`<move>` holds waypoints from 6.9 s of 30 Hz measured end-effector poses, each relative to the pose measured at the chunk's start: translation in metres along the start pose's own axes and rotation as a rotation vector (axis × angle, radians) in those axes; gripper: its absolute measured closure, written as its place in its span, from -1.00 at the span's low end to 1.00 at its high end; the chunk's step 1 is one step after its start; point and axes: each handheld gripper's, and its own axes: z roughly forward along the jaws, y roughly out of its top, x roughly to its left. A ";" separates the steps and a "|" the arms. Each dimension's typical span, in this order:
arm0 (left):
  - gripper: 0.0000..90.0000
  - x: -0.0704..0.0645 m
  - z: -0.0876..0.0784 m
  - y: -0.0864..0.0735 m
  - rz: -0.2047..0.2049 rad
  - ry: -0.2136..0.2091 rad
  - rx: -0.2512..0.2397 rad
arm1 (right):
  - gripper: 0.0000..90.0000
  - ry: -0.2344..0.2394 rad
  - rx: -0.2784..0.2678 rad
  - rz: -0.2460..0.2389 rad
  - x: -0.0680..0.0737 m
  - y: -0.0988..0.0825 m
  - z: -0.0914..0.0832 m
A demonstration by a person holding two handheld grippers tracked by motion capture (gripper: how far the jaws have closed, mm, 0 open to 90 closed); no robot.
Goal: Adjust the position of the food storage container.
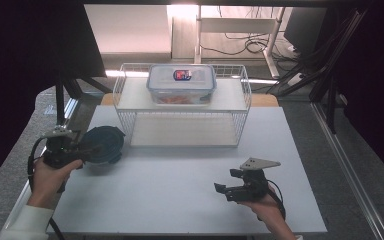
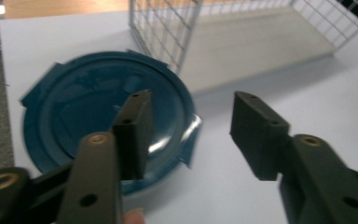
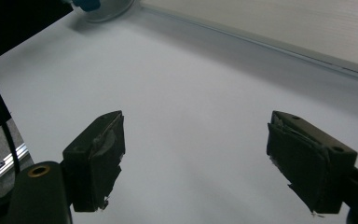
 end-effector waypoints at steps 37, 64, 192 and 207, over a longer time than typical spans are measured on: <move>1.00 0.117 0.110 0.039 0.010 0.212 0.286 | -0.52 0.053 0.078 0.098 -0.013 -0.011 0.017; 1.00 0.110 0.090 0.022 0.122 0.086 0.342 | -0.52 0.051 0.088 0.099 -0.013 -0.011 0.019; 1.00 -0.052 0.058 -0.076 -0.037 -0.210 0.333 | -0.53 0.044 0.070 0.112 -0.005 -0.008 0.014; 1.00 -0.109 0.084 -0.073 0.027 -0.303 0.367 | -0.53 0.039 0.067 0.105 -0.003 -0.007 0.012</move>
